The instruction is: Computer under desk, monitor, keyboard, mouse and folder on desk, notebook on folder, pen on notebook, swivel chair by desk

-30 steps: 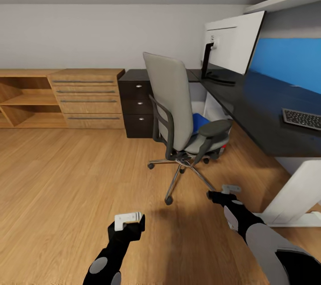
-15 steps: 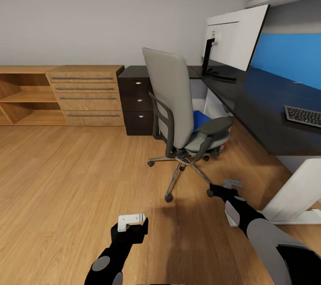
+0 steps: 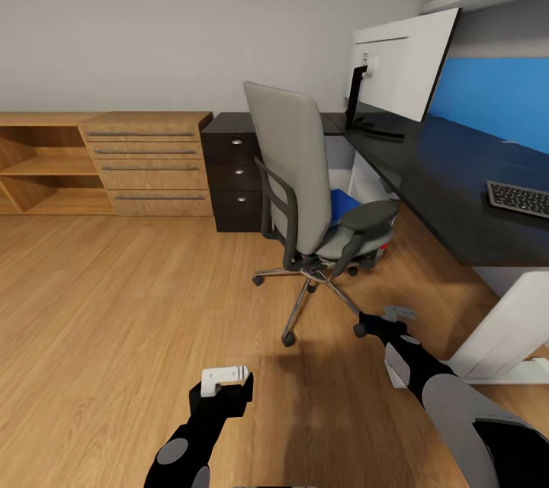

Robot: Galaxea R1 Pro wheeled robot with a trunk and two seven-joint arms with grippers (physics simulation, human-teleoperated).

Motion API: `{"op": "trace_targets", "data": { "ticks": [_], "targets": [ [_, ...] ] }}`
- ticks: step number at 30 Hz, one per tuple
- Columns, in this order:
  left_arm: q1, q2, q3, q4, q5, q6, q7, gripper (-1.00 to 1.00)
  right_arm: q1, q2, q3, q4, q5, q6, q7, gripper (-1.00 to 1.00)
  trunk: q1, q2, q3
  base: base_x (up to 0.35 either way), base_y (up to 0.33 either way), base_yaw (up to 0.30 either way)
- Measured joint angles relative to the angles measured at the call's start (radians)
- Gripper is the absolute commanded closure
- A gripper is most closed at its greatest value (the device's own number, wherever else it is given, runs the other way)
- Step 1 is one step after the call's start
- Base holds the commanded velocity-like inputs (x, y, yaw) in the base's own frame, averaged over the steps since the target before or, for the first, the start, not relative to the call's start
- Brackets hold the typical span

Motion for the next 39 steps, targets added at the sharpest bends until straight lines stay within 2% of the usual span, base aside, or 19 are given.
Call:
{"op": "trace_targets", "data": {
  "ticks": [10, 16, 25, 34, 39],
  "targets": [
    [0.0, 0.0, 0.001, 0.0, 0.001, 0.0, 0.0, -1.0, 0.001, 0.001, -0.001, -0.009, 0.0, -0.059, -0.002, -1.0, 0.0, 0.0, 0.013, 0.0, 0.0, 0.0],
    [0.0, 0.0, 0.006, 0.0, 0.001, 0.0, 0.0, -1.0, 0.002, 0.0, -0.001, -0.009, 0.0, -0.064, -0.002, -1.0, 0.0, 0.0, 0.022, 0.0, 0.0, 0.0],
    [0.0, 0.0, 0.047, 0.0, 0.001, 0.0, 0.0, -1.0, 0.002, 0.001, 0.0, -0.009, 0.0, -0.067, -0.002, -1.0, 0.0, 0.0, 0.036, 0.0, 0.0, 0.0],
    [0.0, 0.0, 0.051, 0.0, 0.001, 0.0, 0.0, -1.0, 0.002, 0.001, -0.001, -0.013, 0.0, -0.075, -0.003, -1.0, 0.0, 0.0, 0.04, 0.008, 0.0, 0.0],
    [0.0, 0.0, 0.052, 0.0, 0.0, 0.0, 0.0, -1.0, 0.002, -0.001, 0.0, -0.015, 0.001, -0.076, -0.003, -1.0, 0.0, 0.0, 0.04, 0.206, 0.0, 0.0]
  ]
}}
